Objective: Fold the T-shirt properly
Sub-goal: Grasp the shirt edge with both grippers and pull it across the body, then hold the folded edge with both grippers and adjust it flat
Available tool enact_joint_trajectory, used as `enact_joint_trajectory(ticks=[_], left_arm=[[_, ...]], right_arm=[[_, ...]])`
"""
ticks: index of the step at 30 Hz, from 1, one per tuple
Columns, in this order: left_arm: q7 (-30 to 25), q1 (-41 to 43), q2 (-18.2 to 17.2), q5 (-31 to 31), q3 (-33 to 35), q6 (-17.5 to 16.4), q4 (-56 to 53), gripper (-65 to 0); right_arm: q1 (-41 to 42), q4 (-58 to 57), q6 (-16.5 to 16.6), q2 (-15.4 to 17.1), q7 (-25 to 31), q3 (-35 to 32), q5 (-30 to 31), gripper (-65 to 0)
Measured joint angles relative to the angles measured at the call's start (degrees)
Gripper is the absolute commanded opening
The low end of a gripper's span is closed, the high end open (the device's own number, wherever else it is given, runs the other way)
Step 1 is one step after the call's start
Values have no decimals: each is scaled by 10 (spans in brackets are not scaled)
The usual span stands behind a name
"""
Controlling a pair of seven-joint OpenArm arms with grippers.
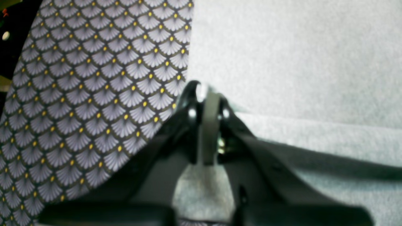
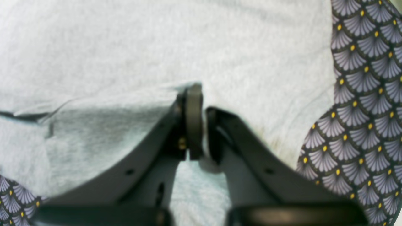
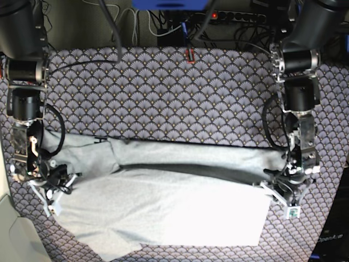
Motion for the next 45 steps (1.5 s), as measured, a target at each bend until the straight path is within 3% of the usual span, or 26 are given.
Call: enact_joint_trajectory(ticks=[6, 11, 16, 21, 27, 37, 45], left_arm=[[0, 1, -9, 0, -2, 3, 0, -322], [-5, 12, -11, 0, -2, 0, 4, -224], [-5, 63, -14, -5, -14, -4, 7, -222], [-2, 116, -17, -4, -79, 2, 18, -222], [-8, 128, -18, -74, -82, -8, 23, -222], [-5, 137, -21, -78, -83, -2, 23, -222], [-4, 140, -23, -77, -84, 0, 23, -222]], right_arm=[[0, 0, 0, 5, -3, -22, -1, -318], [-10, 1, 0, 0, -2, -42, 3, -288], [-25, 10, 0, 33, 3, -37, 5, -288], [-115, 99, 1, 64, 2, 24, 2, -288], [-159, 110, 1, 63, 12, 75, 7, -288], [-200, 89, 0, 61, 55, 94, 5, -288], [-218, 88, 0, 60, 50, 95, 5, -288]])
